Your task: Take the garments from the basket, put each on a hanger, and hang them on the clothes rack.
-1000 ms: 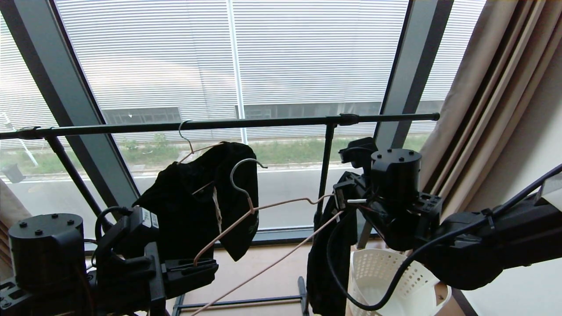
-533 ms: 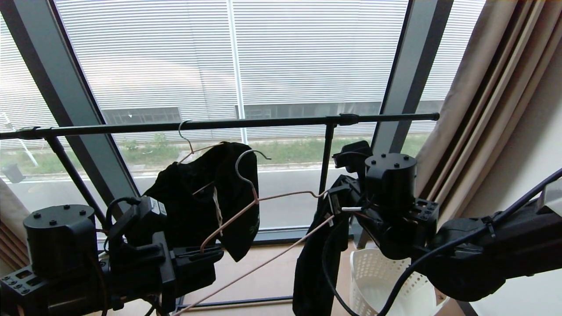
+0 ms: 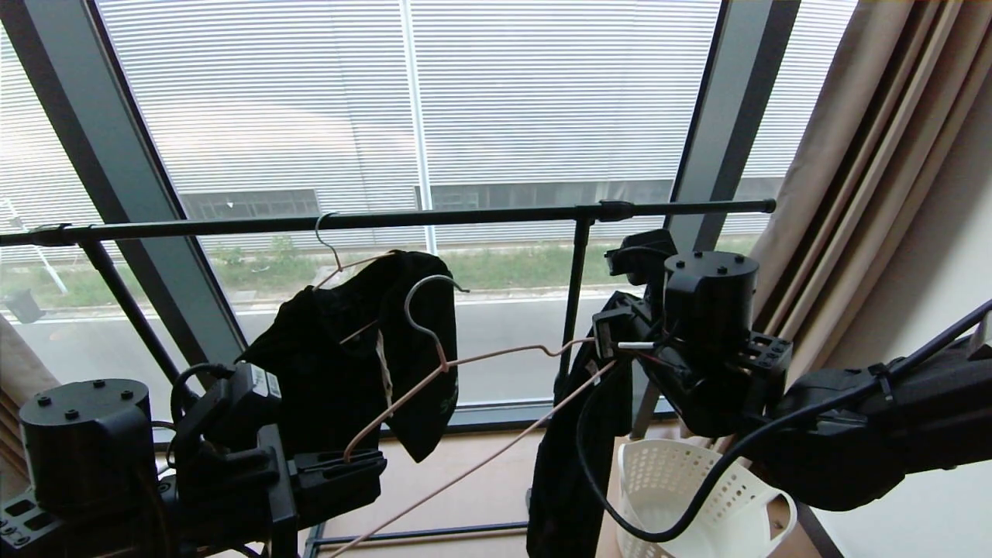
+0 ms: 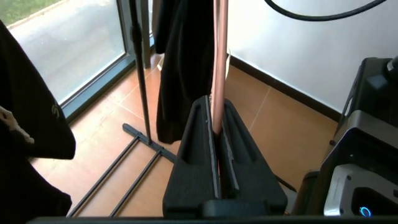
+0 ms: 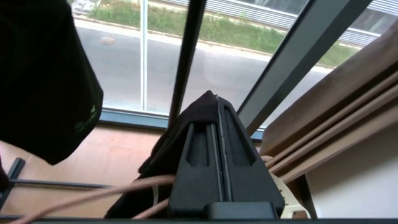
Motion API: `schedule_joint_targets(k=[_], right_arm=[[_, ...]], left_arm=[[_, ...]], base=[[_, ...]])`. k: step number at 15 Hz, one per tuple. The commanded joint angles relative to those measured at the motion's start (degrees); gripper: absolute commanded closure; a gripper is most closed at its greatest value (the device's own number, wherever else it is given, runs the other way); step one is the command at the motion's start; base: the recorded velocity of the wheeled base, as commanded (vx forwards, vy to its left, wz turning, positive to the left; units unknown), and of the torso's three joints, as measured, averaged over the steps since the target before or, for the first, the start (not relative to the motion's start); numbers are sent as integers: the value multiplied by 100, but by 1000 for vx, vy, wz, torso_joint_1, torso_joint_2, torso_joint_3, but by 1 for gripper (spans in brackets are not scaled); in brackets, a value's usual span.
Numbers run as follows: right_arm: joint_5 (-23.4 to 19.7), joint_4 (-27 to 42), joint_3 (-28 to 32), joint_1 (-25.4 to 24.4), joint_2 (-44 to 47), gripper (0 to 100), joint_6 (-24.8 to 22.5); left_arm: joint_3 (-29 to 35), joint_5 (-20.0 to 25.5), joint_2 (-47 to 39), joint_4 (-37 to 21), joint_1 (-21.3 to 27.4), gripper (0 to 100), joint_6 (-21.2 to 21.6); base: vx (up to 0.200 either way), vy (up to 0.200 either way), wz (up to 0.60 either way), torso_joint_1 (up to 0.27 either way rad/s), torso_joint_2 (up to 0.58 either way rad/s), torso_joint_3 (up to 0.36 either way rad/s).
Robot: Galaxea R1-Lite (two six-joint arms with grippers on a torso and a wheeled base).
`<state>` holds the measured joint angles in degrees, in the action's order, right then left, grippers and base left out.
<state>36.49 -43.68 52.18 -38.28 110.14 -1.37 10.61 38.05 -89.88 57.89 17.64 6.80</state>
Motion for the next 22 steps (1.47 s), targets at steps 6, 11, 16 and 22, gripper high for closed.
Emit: schedule_joint_targets(k=[6, 11, 16, 22], right_arm=[[-1, 0, 3, 40, 7, 100, -4], [-1, -9, 21, 40, 78, 100, 5], [342, -9, 302, 40, 315, 100, 31], [368, -211, 258, -48, 341, 100, 22]], left_arm=[[20, 1, 129, 3, -200, 100, -12], [38, 10, 120, 3, -173, 100, -21], [20, 10, 120, 3, -138, 100, -21], [100, 10, 111, 11, -68, 100, -258]], base=[[0, 0, 0, 0, 0, 0], [0, 0, 0, 0, 0, 0], [0, 0, 0, 0, 0, 0], [0, 0, 0, 0, 0, 0]])
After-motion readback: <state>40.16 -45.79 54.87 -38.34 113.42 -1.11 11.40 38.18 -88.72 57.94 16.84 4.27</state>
